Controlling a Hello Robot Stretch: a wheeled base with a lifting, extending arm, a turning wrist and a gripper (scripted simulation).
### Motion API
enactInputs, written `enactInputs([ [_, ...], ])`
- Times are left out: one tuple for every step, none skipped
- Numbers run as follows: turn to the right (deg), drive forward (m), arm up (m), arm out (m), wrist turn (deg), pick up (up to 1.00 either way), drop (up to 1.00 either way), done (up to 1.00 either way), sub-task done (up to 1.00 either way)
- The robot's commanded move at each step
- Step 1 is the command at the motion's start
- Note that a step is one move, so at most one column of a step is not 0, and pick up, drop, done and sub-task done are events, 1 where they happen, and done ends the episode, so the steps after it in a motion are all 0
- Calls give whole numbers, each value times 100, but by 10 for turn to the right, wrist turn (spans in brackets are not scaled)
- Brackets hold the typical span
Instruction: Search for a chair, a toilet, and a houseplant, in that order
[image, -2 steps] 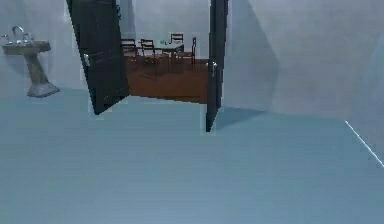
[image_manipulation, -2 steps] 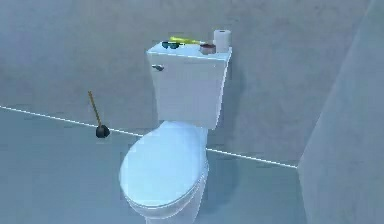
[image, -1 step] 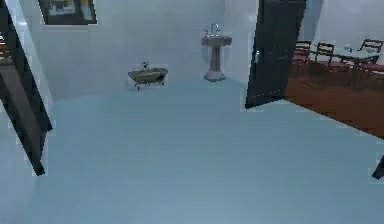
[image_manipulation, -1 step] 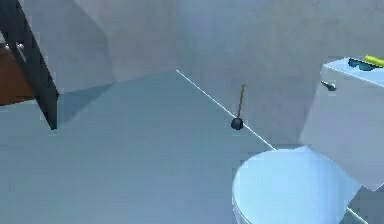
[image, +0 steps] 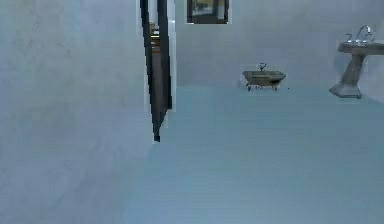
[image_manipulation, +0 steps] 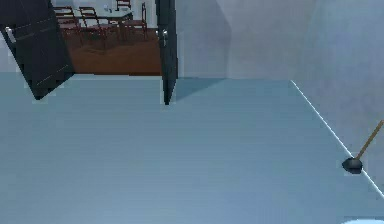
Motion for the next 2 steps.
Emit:
enactInputs([
  [0,100,0,0,0,0,0,0,0],
  [0,100,0,0,0,0,0,0,0],
])
